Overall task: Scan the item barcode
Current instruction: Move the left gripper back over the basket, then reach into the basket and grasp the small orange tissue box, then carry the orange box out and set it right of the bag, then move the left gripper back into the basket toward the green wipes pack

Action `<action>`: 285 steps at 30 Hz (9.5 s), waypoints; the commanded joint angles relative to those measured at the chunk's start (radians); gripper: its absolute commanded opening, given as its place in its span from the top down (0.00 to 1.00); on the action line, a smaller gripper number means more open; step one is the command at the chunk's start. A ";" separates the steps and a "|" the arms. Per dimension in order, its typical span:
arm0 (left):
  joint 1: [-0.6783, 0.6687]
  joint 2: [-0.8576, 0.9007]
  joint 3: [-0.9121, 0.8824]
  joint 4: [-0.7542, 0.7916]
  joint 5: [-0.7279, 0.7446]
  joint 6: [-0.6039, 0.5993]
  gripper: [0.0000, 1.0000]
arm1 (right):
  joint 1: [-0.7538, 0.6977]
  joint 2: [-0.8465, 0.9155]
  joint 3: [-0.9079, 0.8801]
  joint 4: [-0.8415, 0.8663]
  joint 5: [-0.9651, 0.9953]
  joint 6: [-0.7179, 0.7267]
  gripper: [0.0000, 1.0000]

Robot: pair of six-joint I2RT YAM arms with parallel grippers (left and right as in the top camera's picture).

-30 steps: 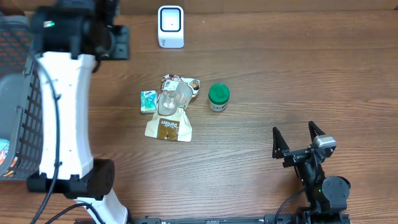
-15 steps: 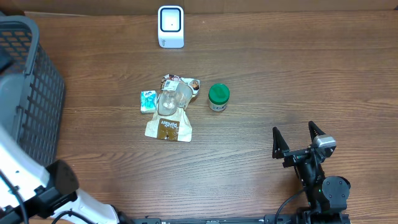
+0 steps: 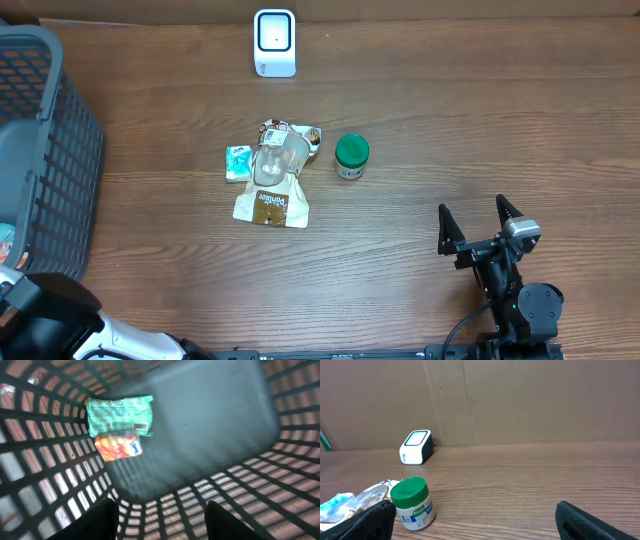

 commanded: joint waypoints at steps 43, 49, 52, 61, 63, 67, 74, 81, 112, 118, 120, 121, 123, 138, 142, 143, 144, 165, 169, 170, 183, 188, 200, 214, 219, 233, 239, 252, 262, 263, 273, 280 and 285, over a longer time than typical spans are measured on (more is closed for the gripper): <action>0.060 0.121 -0.665 0.651 -0.129 0.419 0.24 | -0.002 -0.008 -0.011 0.003 -0.001 -0.001 0.00; 0.060 0.125 -0.666 0.664 -0.128 0.429 0.28 | -0.002 -0.008 -0.011 0.003 -0.001 -0.001 0.00; 0.060 0.131 -0.672 0.663 -0.127 0.428 0.32 | -0.002 -0.008 -0.011 0.003 -0.001 -0.001 0.00; 0.060 0.156 -0.694 0.662 -0.128 0.428 0.50 | -0.002 -0.008 -0.011 0.003 -0.001 -0.001 0.00; 0.060 0.156 -0.694 0.664 -0.127 0.428 0.61 | -0.002 -0.008 -0.011 0.003 -0.001 -0.001 0.00; 0.060 0.156 -0.694 0.663 -0.108 0.427 0.69 | -0.002 -0.008 -0.011 0.003 -0.001 -0.001 0.00; 0.060 0.156 -0.694 0.633 -0.093 0.427 0.47 | -0.002 -0.008 -0.011 0.003 -0.001 -0.001 0.00; 0.059 0.156 -0.694 0.564 -0.102 0.410 0.46 | -0.002 -0.008 -0.011 0.003 -0.001 -0.001 0.00; 0.038 0.155 -0.404 0.325 -0.050 0.194 0.96 | -0.002 -0.008 -0.011 0.003 -0.001 -0.001 0.00; -0.010 0.155 -0.182 0.242 -0.037 0.171 0.96 | -0.002 -0.008 -0.011 0.003 -0.001 -0.001 0.00; -0.031 0.153 -0.119 0.216 -0.035 0.159 0.96 | -0.002 -0.008 -0.011 0.003 -0.001 -0.001 0.00; -0.042 0.151 -0.083 0.200 -0.031 0.143 0.96 | -0.002 -0.008 -0.011 0.003 -0.001 0.000 0.00; -0.069 0.143 -0.002 0.176 0.005 0.104 0.96 | -0.002 -0.008 -0.011 0.003 -0.001 -0.001 0.00; -0.591 0.003 0.390 -0.002 0.164 -0.012 0.96 | -0.002 -0.008 -0.011 0.003 -0.001 -0.001 0.00; -0.794 0.018 0.370 -0.061 0.112 -0.069 0.96 | -0.002 -0.008 -0.011 0.003 -0.001 -0.001 0.00; -0.838 0.023 0.361 -0.068 0.090 -0.091 0.96 | -0.002 -0.008 -0.011 0.003 -0.001 -0.001 0.00; -0.882 0.029 0.347 -0.072 0.075 -0.123 0.96 | -0.002 -0.008 -0.011 0.003 -0.001 -0.001 0.00; -1.402 0.233 0.024 0.138 -0.132 -0.648 0.96 | -0.002 -0.008 -0.011 0.003 -0.001 -0.001 0.00; -1.402 0.270 -0.008 0.074 -0.123 -0.756 0.96 | -0.002 -0.008 -0.011 0.003 -0.001 -0.001 0.00; -1.402 0.280 -0.020 0.072 -0.113 -0.769 0.96 | -0.002 -0.008 -0.011 0.003 -0.001 -0.001 0.00; -1.421 0.332 -0.186 0.138 0.042 -1.107 0.70 | -0.002 -0.008 -0.011 0.003 -0.001 -0.001 0.00; -1.421 0.332 -0.185 0.158 0.047 -1.077 0.00 | -0.002 -0.008 -0.011 0.003 -0.001 -0.001 0.00; -1.305 0.253 0.135 0.039 0.046 -0.688 0.04 | -0.002 -0.008 -0.011 0.003 -0.001 0.000 0.00; -0.827 0.027 0.362 -0.102 -0.022 -0.208 0.14 | -0.002 -0.008 -0.011 0.003 -0.001 -0.001 0.00; -0.624 0.002 0.362 -0.105 -0.024 -0.161 0.18 | -0.002 -0.008 -0.011 0.003 -0.001 -0.001 0.00; -0.223 0.006 0.130 -0.038 -0.052 -0.138 0.27 | -0.002 -0.008 -0.011 0.003 -0.001 -0.001 0.00; -0.143 0.007 -0.116 0.063 -0.213 -0.122 0.27 | -0.002 -0.008 -0.011 0.003 -0.001 -0.001 0.00; -0.046 0.023 -0.564 0.441 -0.338 -0.032 0.22 | -0.002 -0.008 -0.011 0.003 -0.001 -0.001 0.00; -0.045 0.138 -0.588 0.579 -0.443 0.043 0.23 | -0.002 -0.008 -0.011 0.003 -0.001 -0.001 0.00; -0.045 0.149 -0.588 0.587 -0.443 0.044 0.23 | -0.002 -0.008 -0.011 0.003 -0.001 -0.001 0.00; -0.044 0.208 -0.588 0.651 -0.472 0.076 0.26 | -0.002 -0.008 -0.011 0.003 -0.001 -0.001 0.00; -0.036 0.249 -0.590 0.694 -0.483 0.095 0.25 | -0.002 -0.008 -0.011 0.003 -0.001 -0.001 0.00; -0.036 0.299 -0.591 0.697 -0.484 0.095 0.25 | -0.002 -0.008 -0.011 0.003 -0.001 0.000 0.00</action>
